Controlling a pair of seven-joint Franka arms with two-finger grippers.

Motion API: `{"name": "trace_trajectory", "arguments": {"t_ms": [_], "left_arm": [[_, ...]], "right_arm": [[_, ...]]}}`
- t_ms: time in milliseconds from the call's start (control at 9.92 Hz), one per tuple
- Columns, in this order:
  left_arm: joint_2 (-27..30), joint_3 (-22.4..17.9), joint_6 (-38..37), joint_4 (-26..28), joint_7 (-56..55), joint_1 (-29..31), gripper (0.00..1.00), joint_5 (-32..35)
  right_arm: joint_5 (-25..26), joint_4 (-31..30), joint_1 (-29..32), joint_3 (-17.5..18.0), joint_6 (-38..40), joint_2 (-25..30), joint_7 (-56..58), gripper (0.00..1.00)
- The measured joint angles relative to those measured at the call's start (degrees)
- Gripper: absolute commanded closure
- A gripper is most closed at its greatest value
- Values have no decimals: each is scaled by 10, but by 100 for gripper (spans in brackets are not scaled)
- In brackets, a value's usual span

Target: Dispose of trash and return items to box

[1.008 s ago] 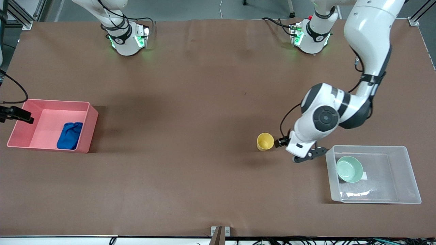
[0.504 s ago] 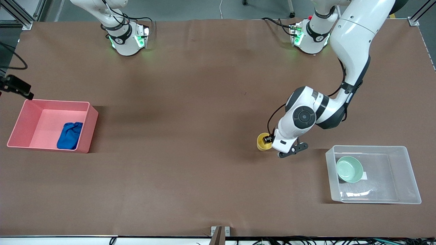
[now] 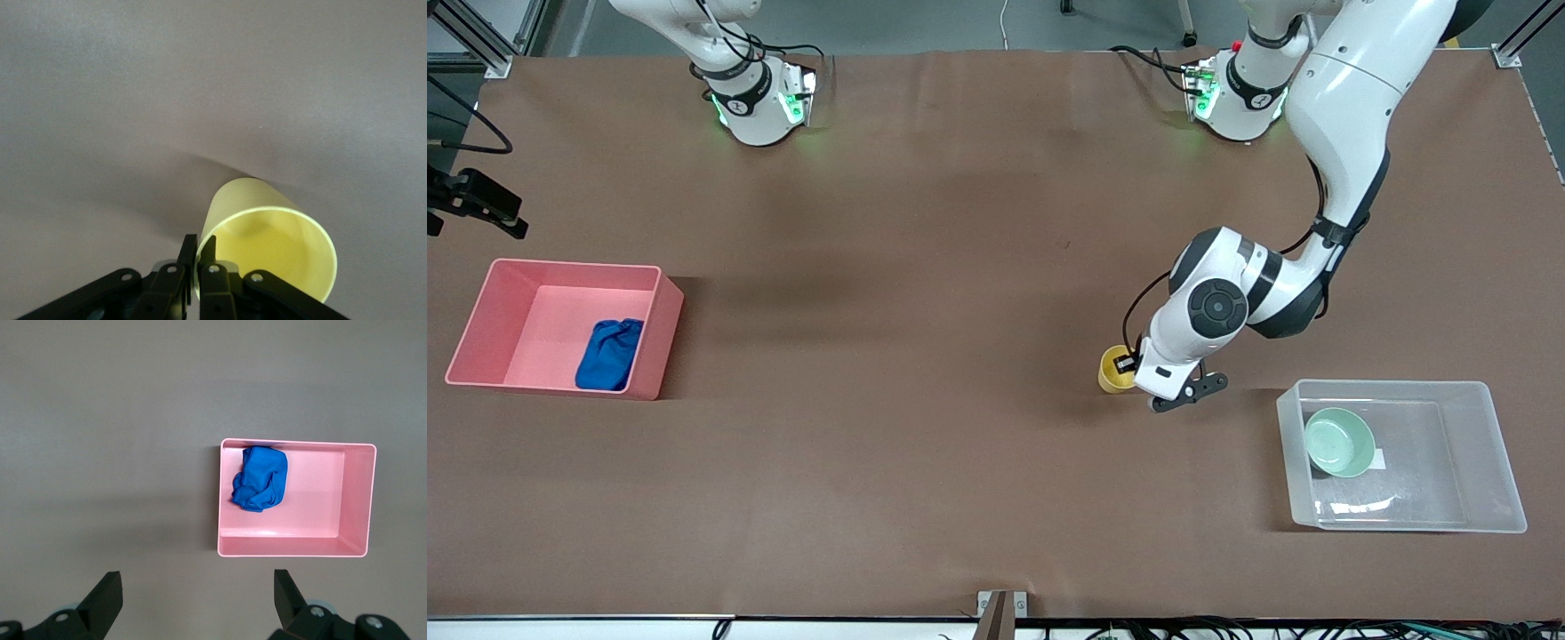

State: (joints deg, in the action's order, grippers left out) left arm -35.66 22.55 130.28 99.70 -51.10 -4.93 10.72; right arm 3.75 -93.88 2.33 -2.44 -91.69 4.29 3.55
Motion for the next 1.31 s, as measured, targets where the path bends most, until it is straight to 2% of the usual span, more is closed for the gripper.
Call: {"name": "trace_trajectory", "arguments": {"t_ms": [302,504,907,1109,1310], "left_arm": [[11,-1,1,-19,2,5,100,1],[38,-7,-13,-47,33,16,100,2],[57,-13,-80,-128,241,115,100,4],[54,-21,-80,-140,351,159,100,6],[46,-49,-80,-143,437,169,100,54]], "right_arm": [[0,2,-15,0,-1,0,-2,0],[0,6,-20,0,-4,0,-2,0],[0,6,-21,0,-5,-1,-2,0],[0,6,-21,0,-5,-2,-2,0],[0,6,-21,-1,-5,-2,-2,0]]}}
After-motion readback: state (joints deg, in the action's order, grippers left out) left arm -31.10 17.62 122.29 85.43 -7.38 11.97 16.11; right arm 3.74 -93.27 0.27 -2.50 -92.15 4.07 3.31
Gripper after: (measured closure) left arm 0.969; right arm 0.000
